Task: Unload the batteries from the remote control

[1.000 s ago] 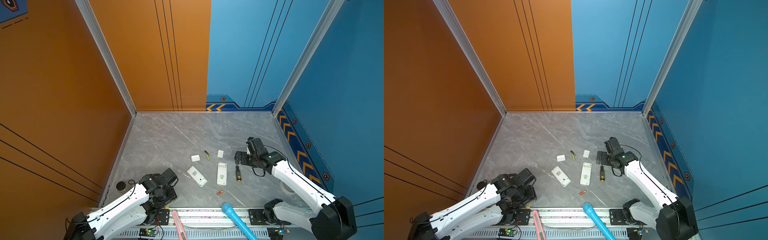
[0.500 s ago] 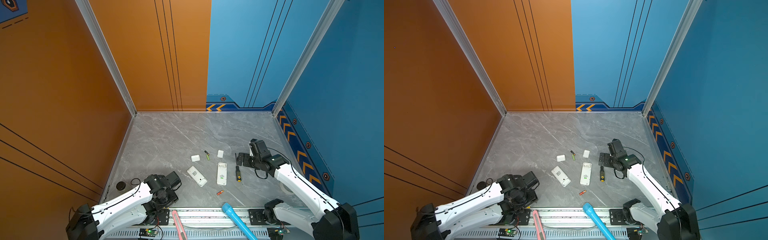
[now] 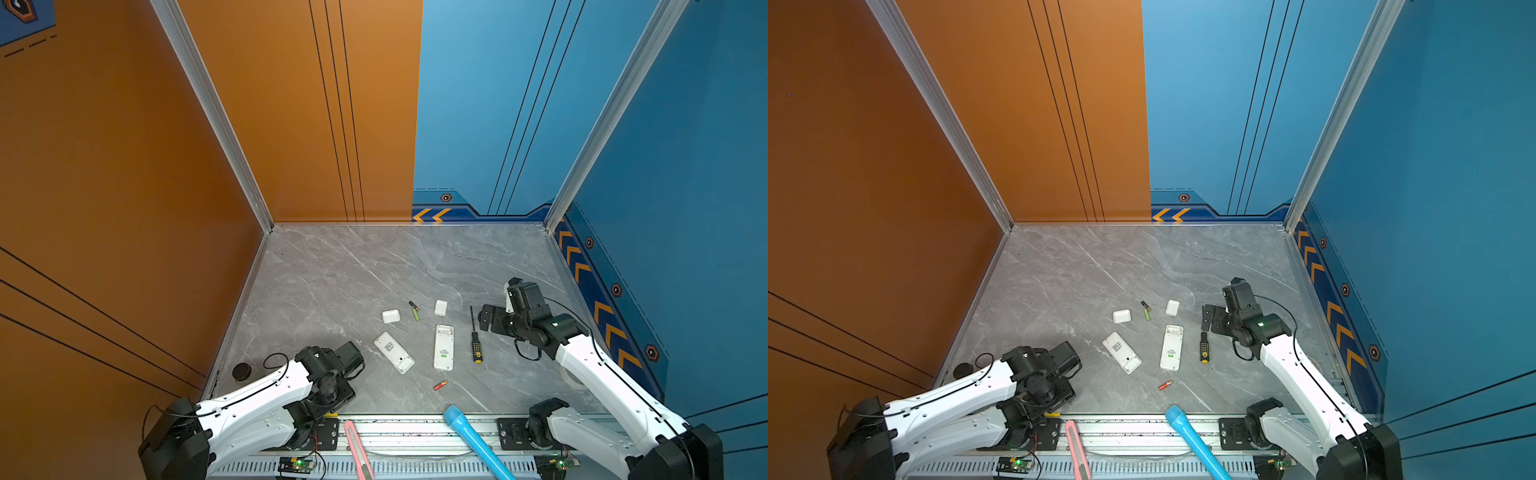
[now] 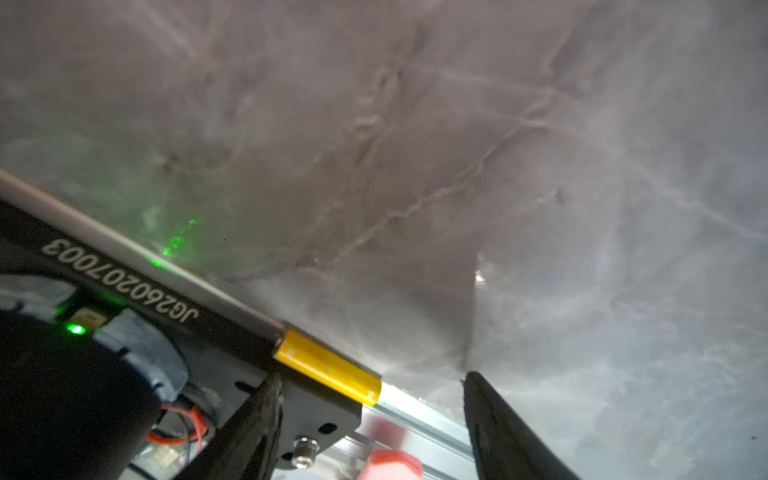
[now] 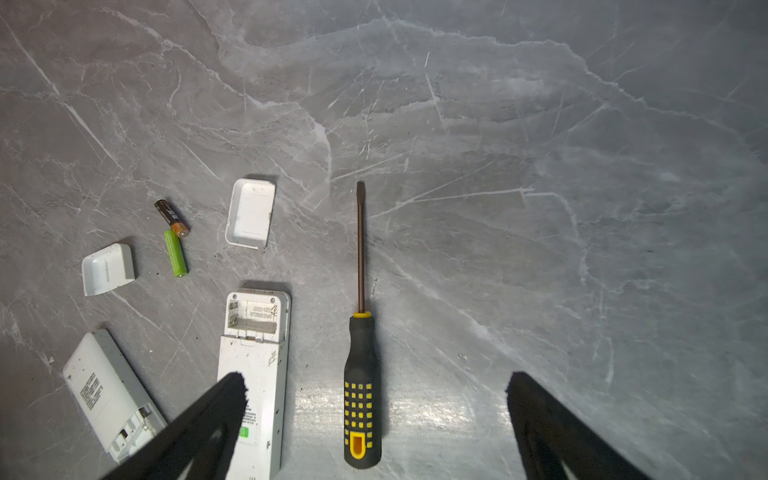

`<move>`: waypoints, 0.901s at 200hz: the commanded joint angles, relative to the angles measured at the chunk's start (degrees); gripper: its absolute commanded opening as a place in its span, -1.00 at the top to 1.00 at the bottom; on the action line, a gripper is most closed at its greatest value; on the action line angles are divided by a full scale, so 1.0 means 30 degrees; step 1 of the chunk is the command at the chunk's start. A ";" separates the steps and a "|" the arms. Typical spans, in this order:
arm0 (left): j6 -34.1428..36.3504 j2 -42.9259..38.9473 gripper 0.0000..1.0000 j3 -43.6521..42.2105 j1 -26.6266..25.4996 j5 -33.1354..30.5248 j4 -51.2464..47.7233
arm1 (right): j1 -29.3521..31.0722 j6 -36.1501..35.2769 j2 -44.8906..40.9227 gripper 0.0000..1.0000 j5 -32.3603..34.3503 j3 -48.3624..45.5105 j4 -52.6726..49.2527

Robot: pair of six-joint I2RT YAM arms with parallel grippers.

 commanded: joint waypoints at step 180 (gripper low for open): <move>-0.2352 -0.0305 -0.38 0.0677 -0.1618 -0.3059 0.0968 | -0.0565 -0.0182 -0.0744 -1.00 -0.1151 -0.0962 -0.0020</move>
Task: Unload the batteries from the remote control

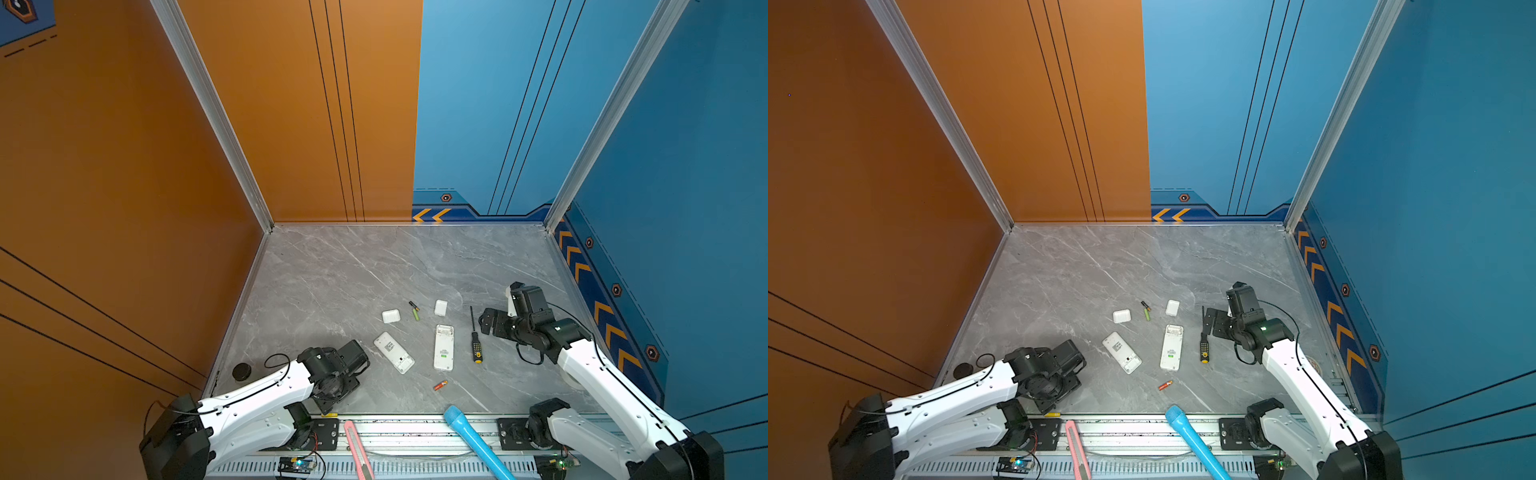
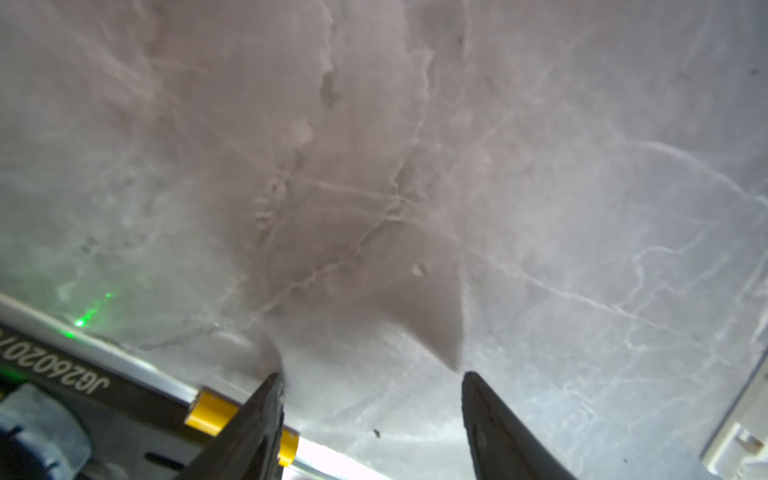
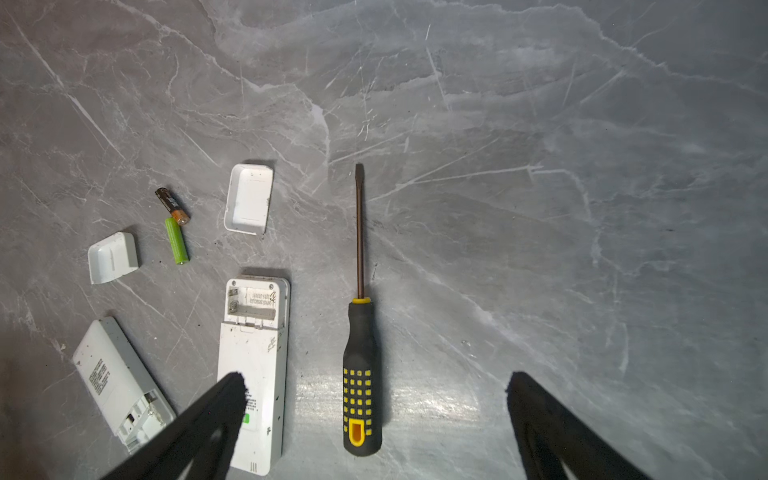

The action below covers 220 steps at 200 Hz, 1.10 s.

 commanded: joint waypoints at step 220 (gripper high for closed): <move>-0.2578 0.0231 -0.42 -0.0110 -0.2142 -0.0233 -0.2216 | -0.0191 -0.0079 -0.1462 -1.00 -0.0295 -0.0626 -0.0183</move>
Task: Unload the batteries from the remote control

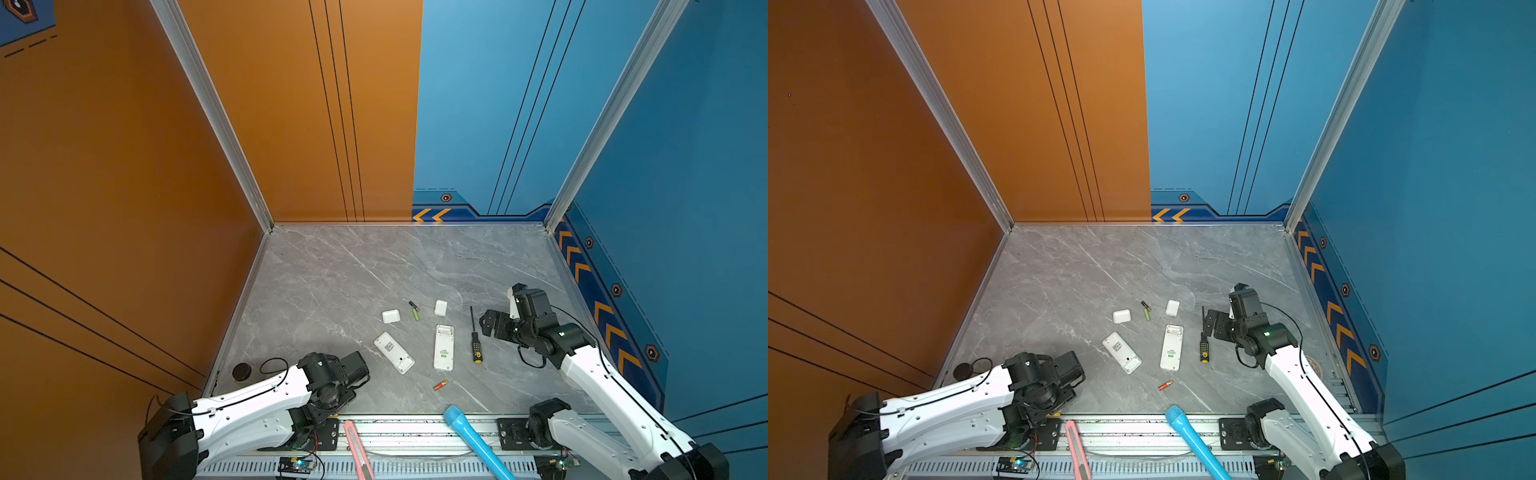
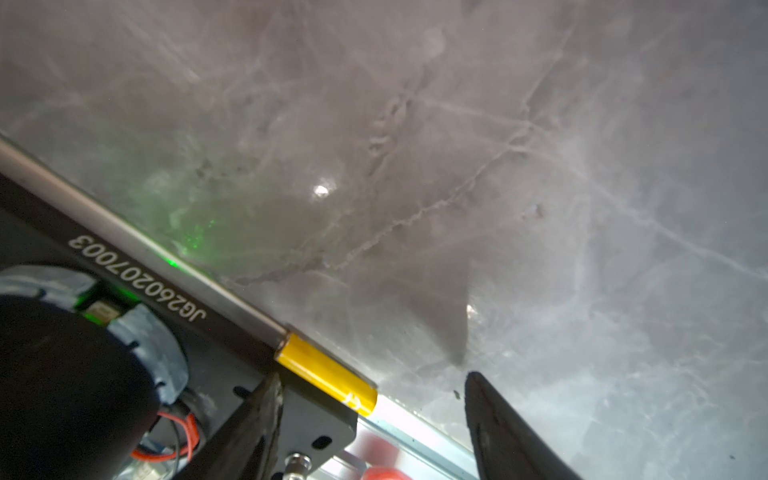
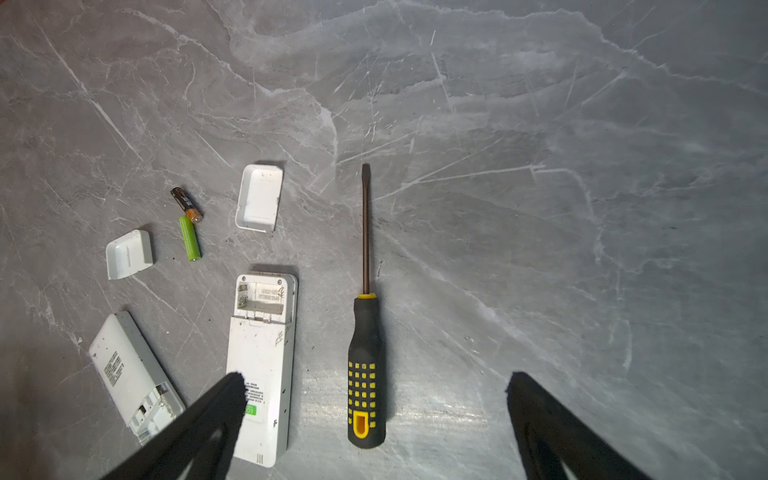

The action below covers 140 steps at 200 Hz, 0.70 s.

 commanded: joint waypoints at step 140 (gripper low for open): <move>-0.3390 0.1504 -0.38 -0.0659 -0.1810 -0.4027 0.3268 | -0.0509 -0.0079 -0.1323 -1.00 -0.0636 -0.0832 -0.0030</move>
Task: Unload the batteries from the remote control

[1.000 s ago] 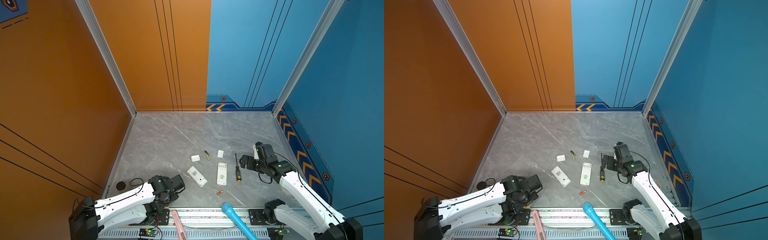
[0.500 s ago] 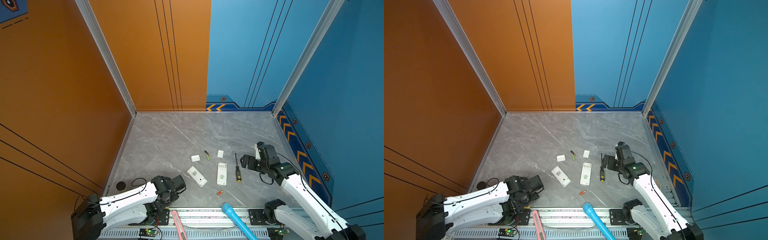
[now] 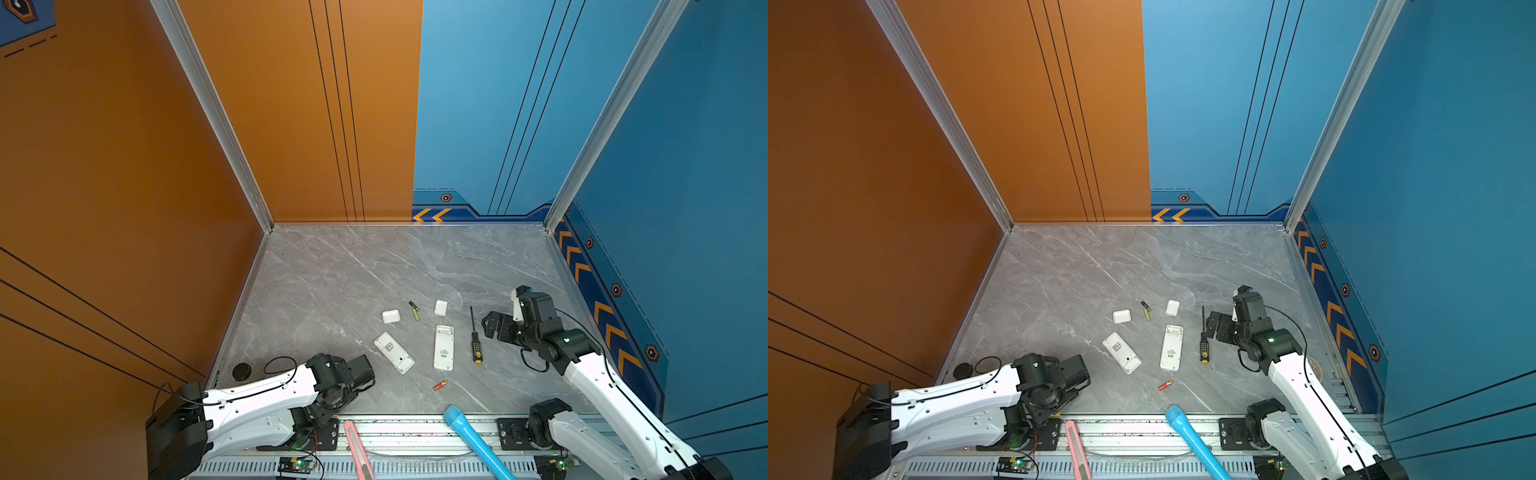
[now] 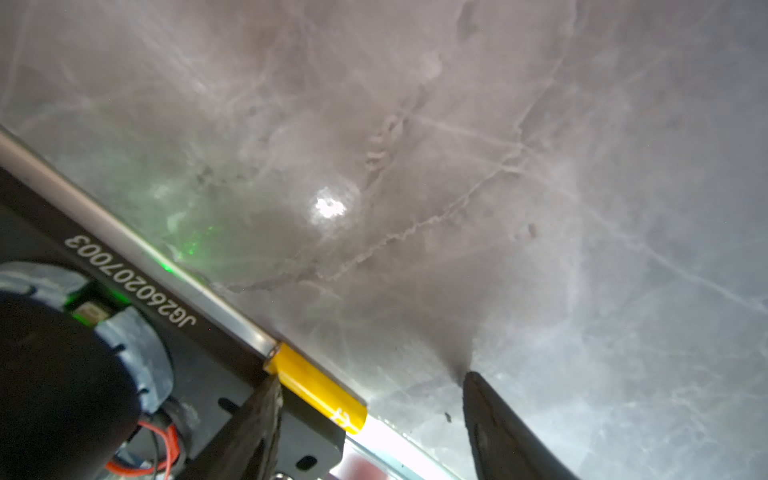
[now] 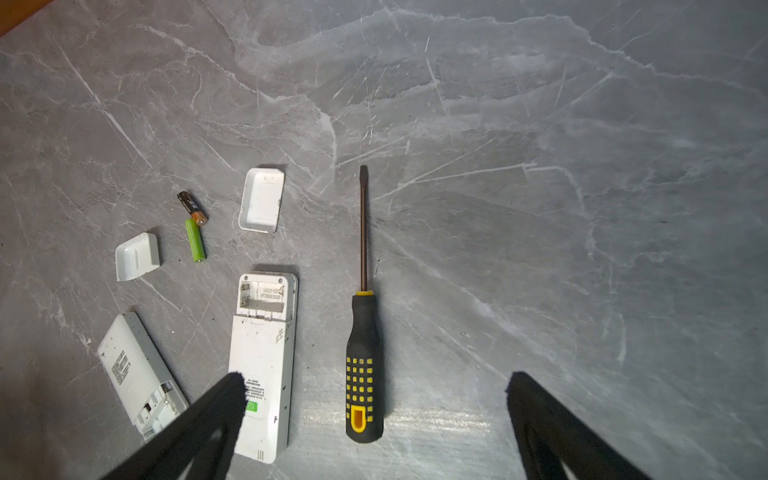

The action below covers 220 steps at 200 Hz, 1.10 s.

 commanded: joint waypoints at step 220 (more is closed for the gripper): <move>0.2429 -0.1260 -0.87 0.1842 -0.0997 -0.0196 -0.4284 | -0.0163 0.0411 -0.1021 -1.00 -0.0848 -0.1222 0.0410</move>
